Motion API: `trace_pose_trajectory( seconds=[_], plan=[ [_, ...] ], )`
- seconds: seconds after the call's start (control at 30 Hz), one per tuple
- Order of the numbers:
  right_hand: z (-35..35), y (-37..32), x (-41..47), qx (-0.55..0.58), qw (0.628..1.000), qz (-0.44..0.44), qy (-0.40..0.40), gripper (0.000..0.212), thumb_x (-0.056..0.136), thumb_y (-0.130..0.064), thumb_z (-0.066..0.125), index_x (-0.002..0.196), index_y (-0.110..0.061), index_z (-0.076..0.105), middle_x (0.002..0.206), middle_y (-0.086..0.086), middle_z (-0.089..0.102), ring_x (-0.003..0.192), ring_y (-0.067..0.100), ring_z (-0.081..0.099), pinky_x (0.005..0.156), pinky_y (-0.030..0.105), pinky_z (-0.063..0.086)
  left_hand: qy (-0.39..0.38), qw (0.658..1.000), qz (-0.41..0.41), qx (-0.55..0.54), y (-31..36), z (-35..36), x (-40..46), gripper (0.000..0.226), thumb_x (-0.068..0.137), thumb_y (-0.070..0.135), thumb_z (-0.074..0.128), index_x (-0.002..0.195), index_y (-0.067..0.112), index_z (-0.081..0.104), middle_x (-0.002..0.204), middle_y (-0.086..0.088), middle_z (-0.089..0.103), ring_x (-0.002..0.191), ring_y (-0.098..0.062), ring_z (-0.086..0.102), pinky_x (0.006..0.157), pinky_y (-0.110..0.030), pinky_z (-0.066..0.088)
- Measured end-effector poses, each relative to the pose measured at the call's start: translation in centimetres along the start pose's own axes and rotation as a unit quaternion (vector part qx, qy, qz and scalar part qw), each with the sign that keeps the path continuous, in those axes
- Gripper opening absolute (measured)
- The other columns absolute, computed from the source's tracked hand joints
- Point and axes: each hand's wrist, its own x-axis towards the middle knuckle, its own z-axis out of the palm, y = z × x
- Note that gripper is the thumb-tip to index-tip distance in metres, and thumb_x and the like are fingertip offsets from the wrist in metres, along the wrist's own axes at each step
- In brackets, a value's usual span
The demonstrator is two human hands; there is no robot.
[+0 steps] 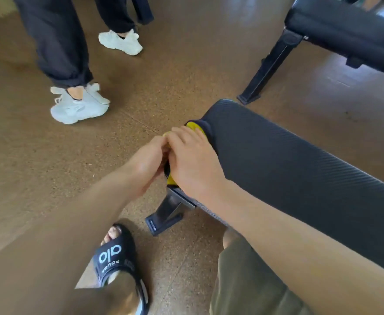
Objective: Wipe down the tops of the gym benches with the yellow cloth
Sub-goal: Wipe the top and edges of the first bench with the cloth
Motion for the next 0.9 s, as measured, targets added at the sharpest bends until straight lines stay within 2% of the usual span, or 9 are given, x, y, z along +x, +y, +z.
trace_pose_trajectory(
  seconds=[0.07, 0.13, 0.2, 0.3, 0.43, 0.6, 0.67, 0.77, 0.9],
  plan=[
    [-1.3, -0.5, -4.5, 0.024, 0.999, -0.021, -0.039, 0.046, 0.100, -0.022, 0.037, 0.142, -0.011, 0.053, 0.150, 0.009, 0.051, 0.143, 0.027, 0.040, 0.122, 0.043, 0.026, -0.025, 0.997, -0.013, -0.074, -0.1, -0.4, -0.4, 0.039, 0.105, 0.025, 0.032, 0.110, 0.005, 0.065, 0.101, -0.008, 0.068, 0.099, -0.024, 0.064, 0.094, -0.032, 0.049],
    [-2.5, 0.5, -8.2, 0.020, 0.998, -0.037, -0.052, 0.048, 0.103, -0.024, 0.037, 0.149, -0.014, 0.047, 0.159, 0.006, 0.041, 0.150, 0.023, 0.031, 0.125, 0.039, 0.022, -0.040, 0.994, -0.045, -0.092, 0.2, -0.8, -0.3, 0.055, 0.107, 0.031, 0.024, 0.122, -0.002, 0.066, 0.122, -0.012, 0.069, 0.118, -0.025, 0.063, 0.112, -0.037, 0.043],
    [-3.1, 2.2, -9.3, 0.006, 0.997, -0.061, -0.050, 0.047, 0.103, -0.026, 0.037, 0.147, -0.017, 0.049, 0.159, 0.004, 0.041, 0.150, 0.022, 0.030, 0.124, 0.032, 0.022, -0.048, 0.992, -0.066, -0.098, 0.7, -1.0, -0.1, 0.061, 0.108, 0.036, 0.019, 0.127, 0.000, 0.064, 0.130, -0.015, 0.068, 0.123, -0.024, 0.062, 0.116, -0.038, 0.039],
    [-3.2, 3.7, -5.7, 0.009, 0.997, -0.058, -0.045, 0.043, 0.102, -0.022, 0.038, 0.139, -0.010, 0.056, 0.151, 0.012, 0.050, 0.142, 0.029, 0.041, 0.121, 0.033, 0.025, -0.063, 0.990, -0.075, -0.098, 1.0, -1.1, 0.1, 0.065, 0.109, 0.042, 0.017, 0.131, 0.000, 0.061, 0.130, -0.015, 0.068, 0.123, -0.023, 0.062, 0.115, -0.037, 0.041],
    [-2.3, 3.5, 1.1, 0.005, 0.999, 0.032, -0.011, 0.031, 0.094, -0.012, 0.043, 0.114, -0.002, 0.063, 0.120, 0.019, 0.064, 0.118, 0.042, 0.055, 0.108, 0.046, 0.036, -0.053, 0.990, -0.076, -0.108, 0.8, -1.2, 0.3, 0.069, 0.108, 0.045, 0.017, 0.131, -0.003, 0.060, 0.129, -0.018, 0.068, 0.122, -0.026, 0.063, 0.114, -0.039, 0.043],
    [-2.8, 0.9, -7.5, 0.017, 0.996, -0.076, -0.047, 0.041, 0.101, -0.018, 0.043, 0.139, -0.010, 0.057, 0.154, 0.010, 0.048, 0.146, 0.029, 0.038, 0.124, 0.044, 0.025, -0.023, 0.993, -0.086, -0.076, 1.0, -1.7, 0.0, 0.076, 0.109, 0.048, 0.016, 0.115, -0.007, 0.068, 0.107, -0.021, 0.070, 0.101, -0.030, 0.065, 0.098, -0.038, 0.053],
    [-2.9, 1.2, -9.3, -0.004, 0.991, -0.122, -0.058, 0.042, 0.102, -0.021, 0.044, 0.143, -0.015, 0.054, 0.157, 0.005, 0.044, 0.149, 0.025, 0.034, 0.125, 0.043, 0.024, -0.014, 0.994, -0.089, -0.068, 1.2, -1.9, 0.0, 0.077, 0.109, 0.048, 0.015, 0.107, -0.006, 0.069, 0.099, -0.019, 0.071, 0.096, -0.029, 0.066, 0.090, -0.038, 0.055],
    [-2.3, 0.8, -6.4, -0.037, 0.979, -0.186, -0.078, 0.042, 0.101, -0.016, 0.047, 0.142, -0.013, 0.056, 0.152, 0.006, 0.049, 0.146, 0.027, 0.038, 0.123, 0.045, 0.025, -0.001, 0.993, -0.098, -0.061, 1.6, -1.6, 0.3, 0.074, 0.109, 0.048, 0.016, 0.107, -0.005, 0.069, 0.106, -0.021, 0.071, 0.099, -0.028, 0.067, 0.080, -0.035, 0.054],
    [-0.3, -1.4, -1.5, -0.098, 0.959, -0.246, -0.101, 0.028, 0.094, -0.013, 0.047, 0.114, -0.013, 0.067, 0.118, 0.007, 0.067, 0.118, 0.030, 0.056, 0.116, 0.045, 0.030, 0.024, 0.994, -0.098, -0.033, 1.6, -2.4, 0.5, 0.067, 0.107, 0.046, 0.019, 0.099, 0.003, 0.069, 0.112, -0.016, 0.071, 0.104, -0.023, 0.065, 0.081, -0.034, 0.048]
  ],
)
